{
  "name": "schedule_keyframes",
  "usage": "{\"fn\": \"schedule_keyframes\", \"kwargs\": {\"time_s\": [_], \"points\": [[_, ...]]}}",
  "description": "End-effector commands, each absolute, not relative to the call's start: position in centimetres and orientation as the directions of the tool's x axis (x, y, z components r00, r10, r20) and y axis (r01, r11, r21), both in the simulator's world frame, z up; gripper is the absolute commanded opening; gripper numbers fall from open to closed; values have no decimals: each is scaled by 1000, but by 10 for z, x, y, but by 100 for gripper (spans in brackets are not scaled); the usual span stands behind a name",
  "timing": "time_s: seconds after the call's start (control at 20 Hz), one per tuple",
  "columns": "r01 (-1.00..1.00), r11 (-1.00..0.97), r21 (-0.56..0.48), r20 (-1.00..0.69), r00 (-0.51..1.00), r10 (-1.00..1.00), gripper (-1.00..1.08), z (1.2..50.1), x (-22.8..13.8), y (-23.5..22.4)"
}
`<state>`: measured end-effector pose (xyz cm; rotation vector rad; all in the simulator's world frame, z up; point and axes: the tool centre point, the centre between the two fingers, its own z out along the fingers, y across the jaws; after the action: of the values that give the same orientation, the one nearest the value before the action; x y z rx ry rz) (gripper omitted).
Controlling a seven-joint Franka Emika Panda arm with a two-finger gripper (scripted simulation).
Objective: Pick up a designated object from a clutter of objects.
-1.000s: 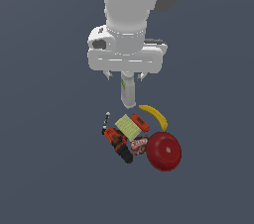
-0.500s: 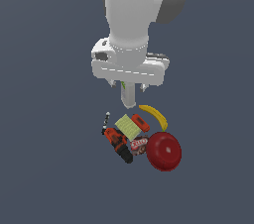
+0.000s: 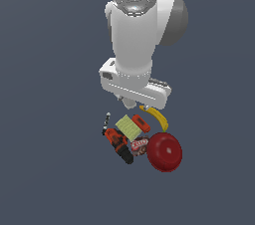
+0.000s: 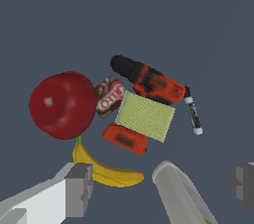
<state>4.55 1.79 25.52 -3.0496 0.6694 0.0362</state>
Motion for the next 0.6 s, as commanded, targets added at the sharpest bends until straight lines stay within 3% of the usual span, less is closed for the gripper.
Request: {"fn": "schedule_keyframes", "kwargs": {"time_s": [0.0,0.55], "points": [[-481,-876,-17,-31,876,-481,100,243,53,22],[-720,-694,-15,-41,694,-719,100,185,79,38]]}}
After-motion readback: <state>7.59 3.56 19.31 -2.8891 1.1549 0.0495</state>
